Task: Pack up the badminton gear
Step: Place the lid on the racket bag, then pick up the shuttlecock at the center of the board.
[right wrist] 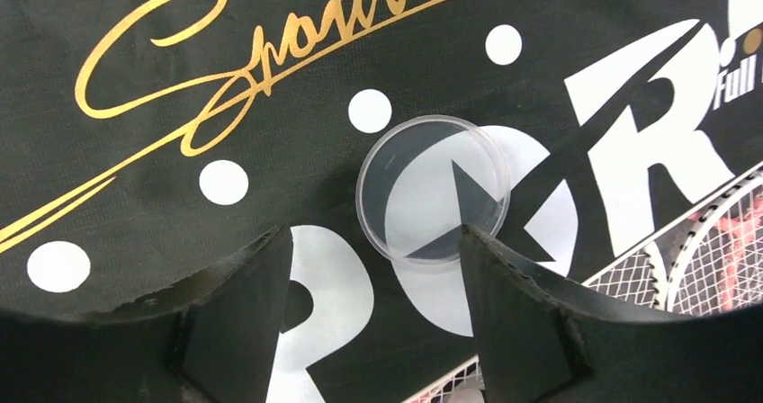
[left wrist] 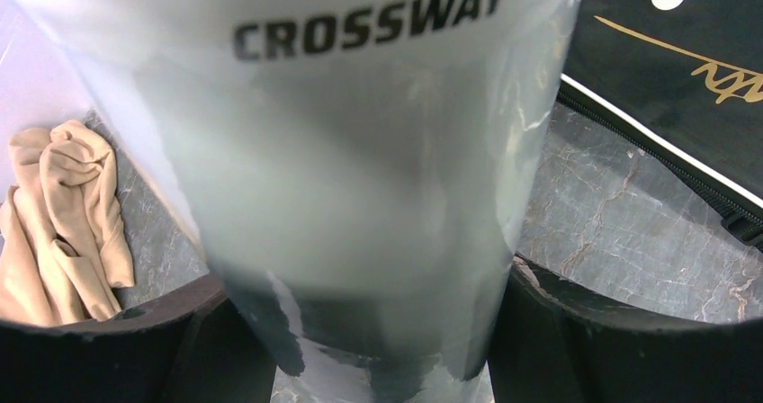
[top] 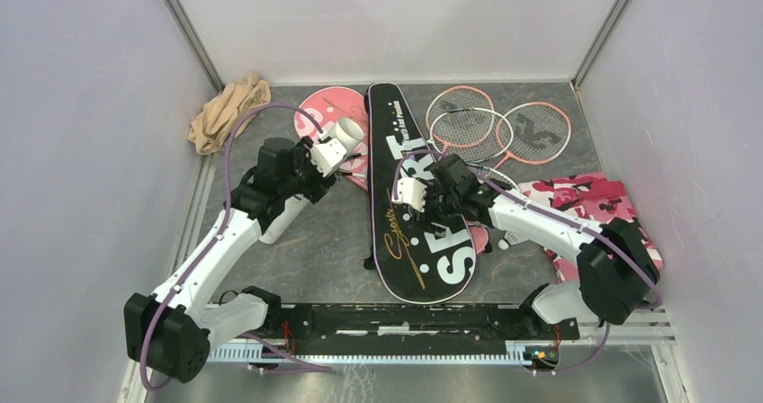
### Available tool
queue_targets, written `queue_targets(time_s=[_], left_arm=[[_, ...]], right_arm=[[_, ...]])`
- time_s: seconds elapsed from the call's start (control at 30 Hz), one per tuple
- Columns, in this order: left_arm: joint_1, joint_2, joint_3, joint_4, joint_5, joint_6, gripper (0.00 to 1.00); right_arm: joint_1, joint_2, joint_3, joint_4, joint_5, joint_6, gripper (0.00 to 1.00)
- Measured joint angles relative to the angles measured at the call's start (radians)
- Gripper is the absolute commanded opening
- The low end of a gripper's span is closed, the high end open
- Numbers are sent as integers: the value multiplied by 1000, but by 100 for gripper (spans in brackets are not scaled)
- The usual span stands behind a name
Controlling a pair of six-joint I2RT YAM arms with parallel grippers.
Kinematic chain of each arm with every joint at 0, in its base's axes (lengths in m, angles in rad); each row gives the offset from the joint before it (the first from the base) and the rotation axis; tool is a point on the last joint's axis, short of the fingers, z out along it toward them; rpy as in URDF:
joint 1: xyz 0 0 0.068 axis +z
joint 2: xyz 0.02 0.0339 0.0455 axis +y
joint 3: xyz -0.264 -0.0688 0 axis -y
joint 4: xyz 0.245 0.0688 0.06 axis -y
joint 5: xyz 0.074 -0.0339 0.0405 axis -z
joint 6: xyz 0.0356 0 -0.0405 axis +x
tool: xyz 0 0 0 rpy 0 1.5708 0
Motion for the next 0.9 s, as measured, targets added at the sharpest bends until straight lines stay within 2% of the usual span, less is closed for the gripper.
queue_targets(time_s=[0.23, 0.53, 0.7, 0.9], left_arm=[[0, 12, 44, -78, 40, 24, 2], [-1, 26, 68, -214, 113, 176, 5], [-6, 69, 97, -276, 132, 245, 5], [-14, 95, 121, -335, 134, 295, 8]], right_arm=[[-50, -50, 48, -43, -47, -3, 81], [-322, -80, 164, -128, -141, -23, 80], [-436, -15, 264, -220, -188, -67, 79], [-541, 151, 435, -383, -245, -158, 77]])
